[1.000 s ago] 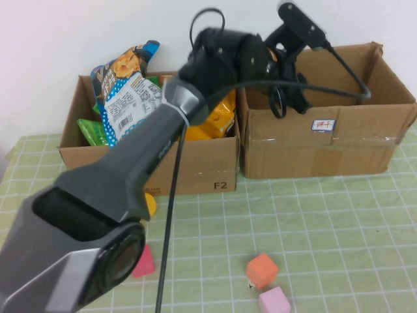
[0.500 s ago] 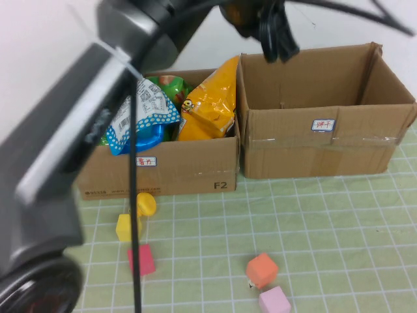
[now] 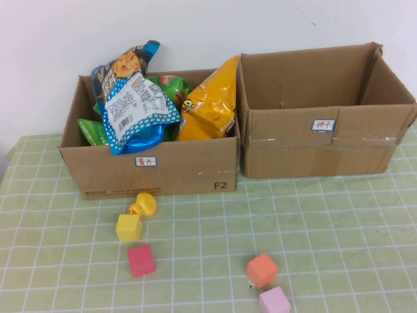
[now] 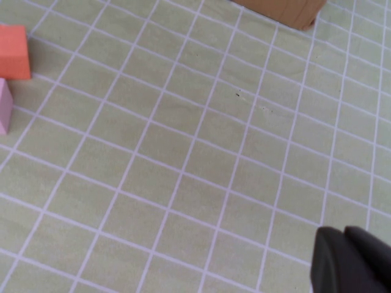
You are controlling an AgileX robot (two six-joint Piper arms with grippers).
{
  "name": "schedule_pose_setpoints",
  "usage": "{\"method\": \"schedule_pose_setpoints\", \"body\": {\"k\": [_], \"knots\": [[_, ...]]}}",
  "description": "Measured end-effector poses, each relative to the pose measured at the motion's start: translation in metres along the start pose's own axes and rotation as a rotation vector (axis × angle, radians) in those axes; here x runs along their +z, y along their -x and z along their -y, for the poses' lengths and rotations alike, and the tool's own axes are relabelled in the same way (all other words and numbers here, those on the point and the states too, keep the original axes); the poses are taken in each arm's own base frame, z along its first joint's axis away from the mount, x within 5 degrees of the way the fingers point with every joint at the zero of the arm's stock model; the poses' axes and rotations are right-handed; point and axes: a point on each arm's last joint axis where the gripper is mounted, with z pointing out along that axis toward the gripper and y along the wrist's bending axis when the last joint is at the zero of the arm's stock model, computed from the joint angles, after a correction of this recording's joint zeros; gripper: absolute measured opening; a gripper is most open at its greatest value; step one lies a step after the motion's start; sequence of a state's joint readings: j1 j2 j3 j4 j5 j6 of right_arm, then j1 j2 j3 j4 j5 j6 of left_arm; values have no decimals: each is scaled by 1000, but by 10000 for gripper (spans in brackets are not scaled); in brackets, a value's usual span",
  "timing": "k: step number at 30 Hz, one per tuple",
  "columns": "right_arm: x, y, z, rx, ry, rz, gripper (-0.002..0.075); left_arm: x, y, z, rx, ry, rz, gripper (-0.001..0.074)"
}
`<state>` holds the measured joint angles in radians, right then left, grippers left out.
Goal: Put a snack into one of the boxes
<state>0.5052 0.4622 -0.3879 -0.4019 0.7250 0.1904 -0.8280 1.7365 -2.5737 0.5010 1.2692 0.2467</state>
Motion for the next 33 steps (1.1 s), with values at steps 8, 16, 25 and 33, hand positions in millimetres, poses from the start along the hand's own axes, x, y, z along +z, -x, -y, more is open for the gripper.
{"method": "schedule_pose_setpoints", "body": {"k": [8,16,25,33], "knots": [[0,0,0,2,2,0,0,-96,-5,-45,-101,-15,182,-1],[0,0,0,1,2,0,-1,-106,-23,-35,-146,-130,127,-1],[0,0,0,3,4,-1,-1,-98,-37,-42,-228,6,35,-1],[0,0,0,3,4,-3,-1,-167,-96,-64,-388,95,124,-1]]}}
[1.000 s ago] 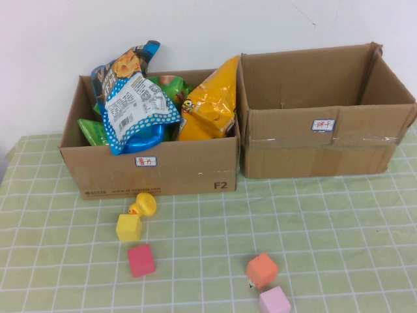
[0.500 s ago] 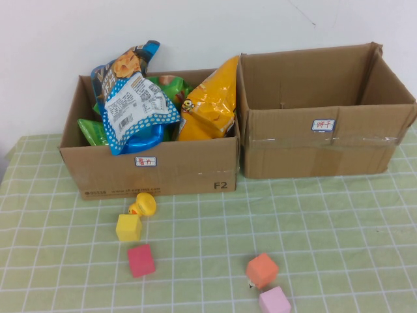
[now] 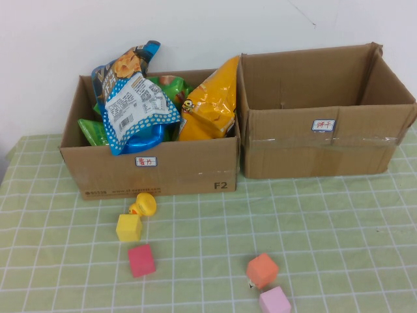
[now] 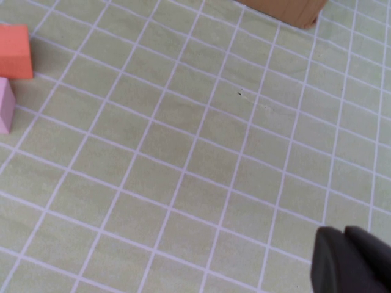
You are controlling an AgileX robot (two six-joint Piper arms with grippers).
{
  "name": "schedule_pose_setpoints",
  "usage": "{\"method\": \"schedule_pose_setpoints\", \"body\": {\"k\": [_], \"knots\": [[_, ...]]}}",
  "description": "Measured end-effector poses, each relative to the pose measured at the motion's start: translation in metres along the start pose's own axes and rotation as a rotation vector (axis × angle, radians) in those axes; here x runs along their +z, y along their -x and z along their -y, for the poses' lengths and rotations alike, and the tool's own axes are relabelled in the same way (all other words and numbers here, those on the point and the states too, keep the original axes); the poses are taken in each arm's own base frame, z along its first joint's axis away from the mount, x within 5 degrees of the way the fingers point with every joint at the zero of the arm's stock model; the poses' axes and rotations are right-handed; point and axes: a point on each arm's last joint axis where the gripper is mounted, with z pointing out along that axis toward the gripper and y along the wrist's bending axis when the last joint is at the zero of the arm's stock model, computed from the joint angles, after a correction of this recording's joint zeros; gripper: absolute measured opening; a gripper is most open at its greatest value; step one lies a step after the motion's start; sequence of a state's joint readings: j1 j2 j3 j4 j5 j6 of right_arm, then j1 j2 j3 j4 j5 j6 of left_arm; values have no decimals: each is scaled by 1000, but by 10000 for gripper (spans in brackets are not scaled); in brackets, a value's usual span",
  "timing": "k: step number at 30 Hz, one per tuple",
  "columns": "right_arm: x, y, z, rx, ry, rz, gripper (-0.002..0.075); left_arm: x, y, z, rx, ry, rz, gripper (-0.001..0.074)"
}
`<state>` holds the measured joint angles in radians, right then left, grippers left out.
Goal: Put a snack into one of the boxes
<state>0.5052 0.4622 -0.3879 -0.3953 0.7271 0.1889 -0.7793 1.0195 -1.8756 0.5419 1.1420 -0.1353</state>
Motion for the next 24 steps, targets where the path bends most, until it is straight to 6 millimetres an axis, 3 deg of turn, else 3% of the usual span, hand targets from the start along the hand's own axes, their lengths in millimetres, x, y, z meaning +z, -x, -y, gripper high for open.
{"method": "schedule_pose_setpoints", "body": {"k": [3,5,14,19,24], "knots": [[0,0,0,0,0,0,-1,-16,-41,-10,1,73,85,-1],[0,0,0,0,0,0,-1,-22,-80,-11,-12,147,136,-1],[0,0,0,1,1,0,-1,-20,-266,16,-277,309,175,-1],[0,0,0,1,1,0,-1,-14,-334,29,-425,368,163,-1],[0,0,0,1,1,0,-1,-5,-367,33,-534,427,115,-1]]}}
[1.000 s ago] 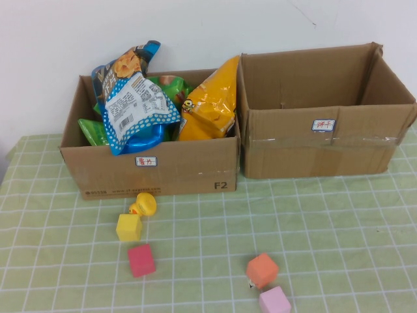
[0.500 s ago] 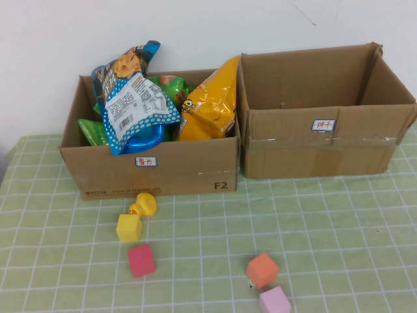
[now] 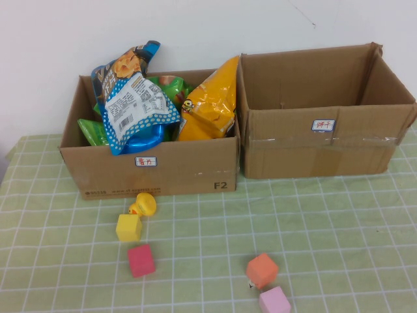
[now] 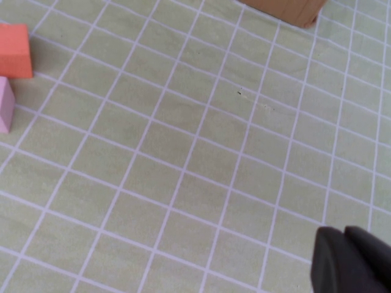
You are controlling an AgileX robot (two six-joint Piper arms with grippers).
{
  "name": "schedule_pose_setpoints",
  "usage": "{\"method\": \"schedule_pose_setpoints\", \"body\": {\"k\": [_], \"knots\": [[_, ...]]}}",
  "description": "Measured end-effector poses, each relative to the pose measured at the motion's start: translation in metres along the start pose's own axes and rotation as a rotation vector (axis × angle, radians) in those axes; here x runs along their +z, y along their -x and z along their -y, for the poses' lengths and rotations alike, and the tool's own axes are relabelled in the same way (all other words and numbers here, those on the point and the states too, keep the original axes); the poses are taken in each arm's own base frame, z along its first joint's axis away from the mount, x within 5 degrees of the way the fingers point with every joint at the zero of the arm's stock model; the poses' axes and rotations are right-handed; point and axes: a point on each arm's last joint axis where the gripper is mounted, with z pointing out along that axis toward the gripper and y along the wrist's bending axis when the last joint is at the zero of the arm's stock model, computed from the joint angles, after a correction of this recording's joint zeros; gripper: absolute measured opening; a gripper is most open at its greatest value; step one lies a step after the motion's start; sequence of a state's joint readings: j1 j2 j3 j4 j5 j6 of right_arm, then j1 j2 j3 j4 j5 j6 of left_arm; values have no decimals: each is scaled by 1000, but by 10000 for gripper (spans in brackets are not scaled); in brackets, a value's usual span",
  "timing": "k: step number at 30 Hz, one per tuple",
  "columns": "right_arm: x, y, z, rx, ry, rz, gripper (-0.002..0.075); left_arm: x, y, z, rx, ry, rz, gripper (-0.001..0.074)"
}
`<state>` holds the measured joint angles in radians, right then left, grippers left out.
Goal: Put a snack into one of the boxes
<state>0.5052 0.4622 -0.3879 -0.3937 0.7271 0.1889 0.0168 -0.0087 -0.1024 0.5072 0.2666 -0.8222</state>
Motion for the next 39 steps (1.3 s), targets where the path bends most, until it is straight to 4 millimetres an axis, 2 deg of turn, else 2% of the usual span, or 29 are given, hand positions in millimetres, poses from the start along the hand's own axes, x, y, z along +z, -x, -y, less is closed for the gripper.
{"method": "schedule_pose_setpoints", "body": {"k": [7,10,12,17,21,28,39], "knots": [[0,0,0,0,0,0,-1,3,-14,0,-26,-29,-27,-1],[0,0,0,0,0,0,-1,6,-30,-2,75,-52,-81,-1],[0,0,0,0,0,0,-1,7,-40,-1,205,-84,-118,-1],[0,0,0,0,0,0,-1,6,-44,2,336,-149,-148,-1],[0,0,0,0,0,0,-1,5,-52,3,359,-191,-231,-1],[0,0,0,2,2,0,-1,4,-52,4,361,-217,-244,-1],[0,0,0,2,2,0,-1,4,-53,4,274,-205,-255,-1]]}}
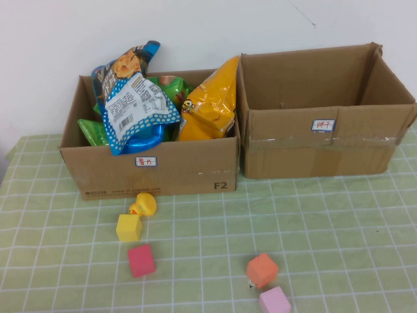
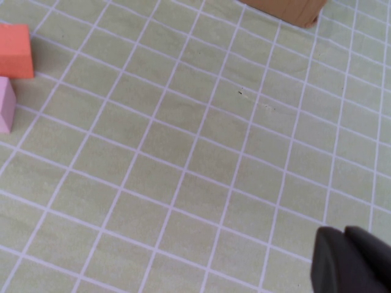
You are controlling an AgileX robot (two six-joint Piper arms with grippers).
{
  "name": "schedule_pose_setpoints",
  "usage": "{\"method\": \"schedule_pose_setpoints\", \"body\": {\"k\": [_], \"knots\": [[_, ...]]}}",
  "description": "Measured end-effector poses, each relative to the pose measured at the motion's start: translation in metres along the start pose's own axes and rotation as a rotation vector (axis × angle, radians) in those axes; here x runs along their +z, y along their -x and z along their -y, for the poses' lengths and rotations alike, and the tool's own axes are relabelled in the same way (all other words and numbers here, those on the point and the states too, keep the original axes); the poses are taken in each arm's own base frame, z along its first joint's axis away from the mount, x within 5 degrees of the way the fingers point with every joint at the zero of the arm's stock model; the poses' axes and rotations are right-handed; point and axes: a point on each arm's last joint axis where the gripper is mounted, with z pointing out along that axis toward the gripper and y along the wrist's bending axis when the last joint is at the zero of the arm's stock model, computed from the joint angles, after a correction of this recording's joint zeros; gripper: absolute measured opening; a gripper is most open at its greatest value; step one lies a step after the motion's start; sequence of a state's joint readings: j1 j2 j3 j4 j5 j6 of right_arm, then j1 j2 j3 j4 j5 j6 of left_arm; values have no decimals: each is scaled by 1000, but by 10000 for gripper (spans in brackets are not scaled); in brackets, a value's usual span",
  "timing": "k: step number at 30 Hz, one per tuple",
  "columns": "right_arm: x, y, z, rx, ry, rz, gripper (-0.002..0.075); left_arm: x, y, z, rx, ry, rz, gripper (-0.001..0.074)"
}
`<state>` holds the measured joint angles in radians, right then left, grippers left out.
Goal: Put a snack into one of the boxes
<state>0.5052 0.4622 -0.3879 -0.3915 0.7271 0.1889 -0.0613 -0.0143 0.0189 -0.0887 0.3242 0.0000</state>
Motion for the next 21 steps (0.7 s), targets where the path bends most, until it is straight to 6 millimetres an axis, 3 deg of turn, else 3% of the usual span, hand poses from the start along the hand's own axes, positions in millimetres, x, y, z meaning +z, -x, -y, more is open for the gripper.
{"method": "schedule_pose_setpoints", "body": {"k": [21], "knots": [[0,0,0,0,0,0,-1,0,0,0,-11,0,2,-1]]}}
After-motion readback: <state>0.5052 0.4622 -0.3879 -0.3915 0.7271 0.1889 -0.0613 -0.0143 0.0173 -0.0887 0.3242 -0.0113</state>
